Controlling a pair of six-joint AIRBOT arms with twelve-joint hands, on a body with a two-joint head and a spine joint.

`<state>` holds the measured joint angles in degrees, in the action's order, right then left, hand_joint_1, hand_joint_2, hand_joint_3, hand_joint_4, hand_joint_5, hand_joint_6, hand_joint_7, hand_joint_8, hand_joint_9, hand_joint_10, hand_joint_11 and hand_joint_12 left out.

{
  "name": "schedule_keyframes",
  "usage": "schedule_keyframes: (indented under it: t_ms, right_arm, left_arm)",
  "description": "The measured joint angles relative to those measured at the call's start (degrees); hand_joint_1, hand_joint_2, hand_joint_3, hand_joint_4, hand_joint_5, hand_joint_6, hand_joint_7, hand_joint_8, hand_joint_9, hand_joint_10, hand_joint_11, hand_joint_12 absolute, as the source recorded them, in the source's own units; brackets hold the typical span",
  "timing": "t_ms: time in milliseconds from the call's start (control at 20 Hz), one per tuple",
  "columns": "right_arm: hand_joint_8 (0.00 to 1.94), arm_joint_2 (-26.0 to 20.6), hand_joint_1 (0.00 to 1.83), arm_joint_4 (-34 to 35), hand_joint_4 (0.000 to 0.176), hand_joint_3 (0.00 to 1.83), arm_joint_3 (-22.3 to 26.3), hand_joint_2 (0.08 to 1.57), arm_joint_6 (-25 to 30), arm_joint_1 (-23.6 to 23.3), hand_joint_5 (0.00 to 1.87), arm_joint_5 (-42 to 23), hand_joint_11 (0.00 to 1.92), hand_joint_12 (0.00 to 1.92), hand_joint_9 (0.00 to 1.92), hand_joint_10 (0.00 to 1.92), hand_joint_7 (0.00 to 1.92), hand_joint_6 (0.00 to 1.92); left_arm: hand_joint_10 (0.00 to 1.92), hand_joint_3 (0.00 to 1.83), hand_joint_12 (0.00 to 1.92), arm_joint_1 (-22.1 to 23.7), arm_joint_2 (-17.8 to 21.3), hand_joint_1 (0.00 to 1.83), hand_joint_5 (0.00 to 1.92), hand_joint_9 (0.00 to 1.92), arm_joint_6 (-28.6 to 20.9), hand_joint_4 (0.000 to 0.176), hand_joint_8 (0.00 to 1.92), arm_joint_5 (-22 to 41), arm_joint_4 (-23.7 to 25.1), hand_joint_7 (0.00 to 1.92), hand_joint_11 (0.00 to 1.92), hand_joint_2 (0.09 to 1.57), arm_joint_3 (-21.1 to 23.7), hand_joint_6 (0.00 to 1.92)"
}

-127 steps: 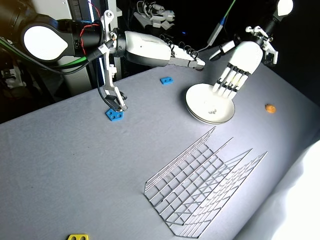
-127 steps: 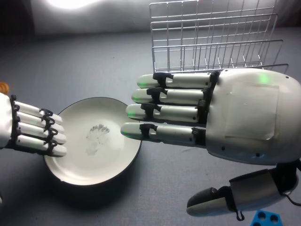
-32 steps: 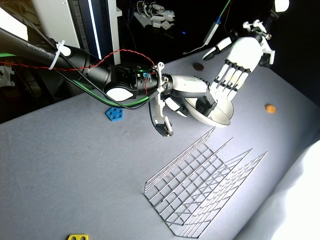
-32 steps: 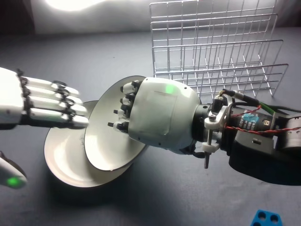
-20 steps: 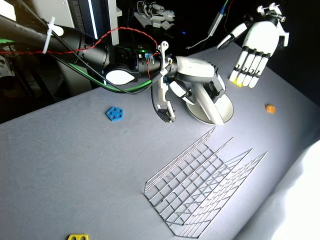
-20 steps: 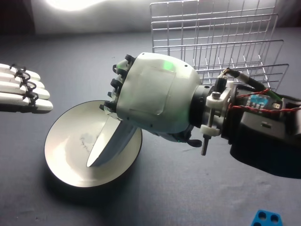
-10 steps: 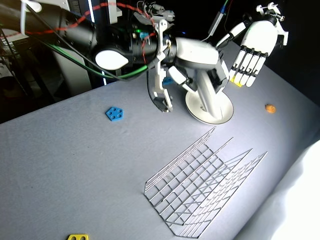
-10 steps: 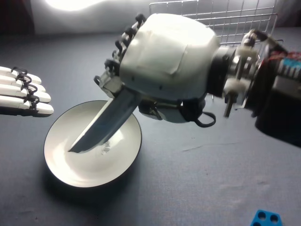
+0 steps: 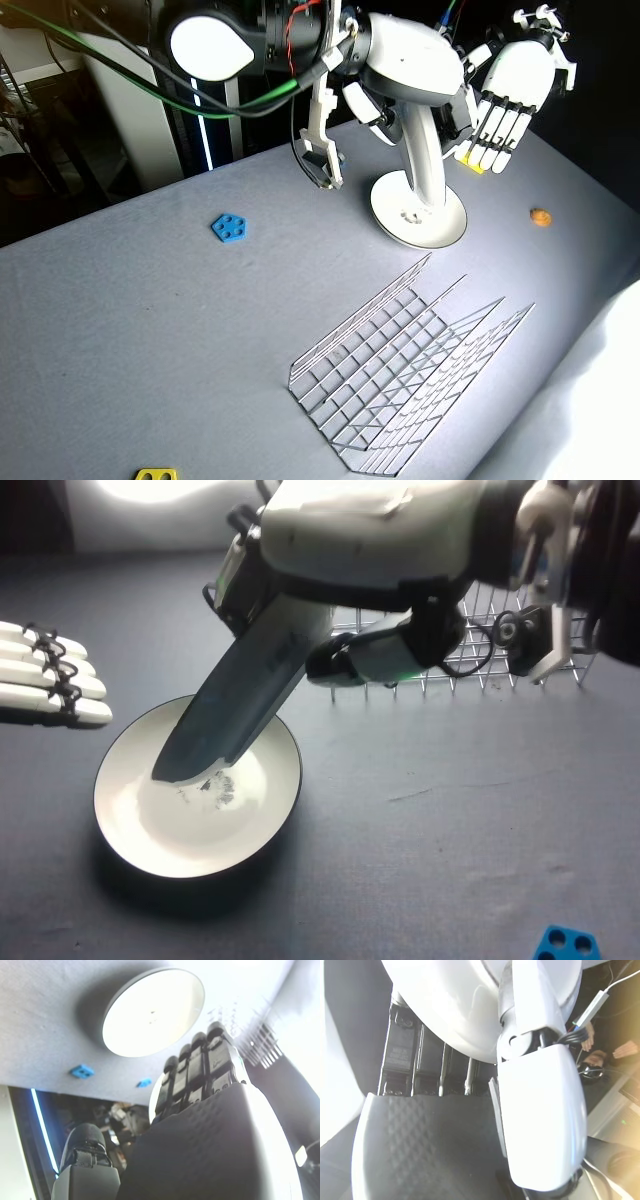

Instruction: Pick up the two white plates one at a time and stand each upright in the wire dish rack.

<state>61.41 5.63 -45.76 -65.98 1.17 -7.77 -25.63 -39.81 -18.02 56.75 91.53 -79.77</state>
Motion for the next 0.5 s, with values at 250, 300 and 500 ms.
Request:
schedule_keyframes:
  t_ms: [250, 300, 500]
  right_arm:
    - [0.96, -1.25, 1.37, -0.31, 0.0, 0.0, -0.98, 1.11, 9.79, -0.98, 0.92, -0.33, 0.74, 1.2, 0.9, 1.12, 0.99, 1.09]
    - [0.97, -1.38, 1.37, -0.31, 0.0, 0.0, -1.7, 1.11, 12.48, -0.7, 0.93, -1.97, 0.74, 1.19, 0.9, 1.11, 0.99, 1.09]
    - [1.02, -2.64, 1.37, -7.63, 0.0, 0.0, -4.28, 1.13, 25.97, 0.55, 0.89, -9.22, 0.7, 1.24, 0.86, 1.17, 0.96, 1.14]
  left_arm:
    - [0.0, 0.0, 0.0, 0.28, -1.18, 0.0, 0.02, 0.0, -0.46, 0.0, 0.01, 0.57, 0.33, 0.03, 0.0, 1.07, -1.29, 0.01]
    - [0.0, 0.0, 0.0, 0.28, -1.36, 0.0, 0.02, 0.01, -0.52, 0.0, 0.01, 0.83, 0.46, 0.03, 0.0, 1.07, -1.77, 0.01]
    - [0.0, 0.0, 0.0, 1.03, -1.64, 0.0, 0.02, 0.0, -0.81, 0.0, 0.0, 0.66, 2.21, 0.02, 0.0, 1.07, -1.95, 0.0]
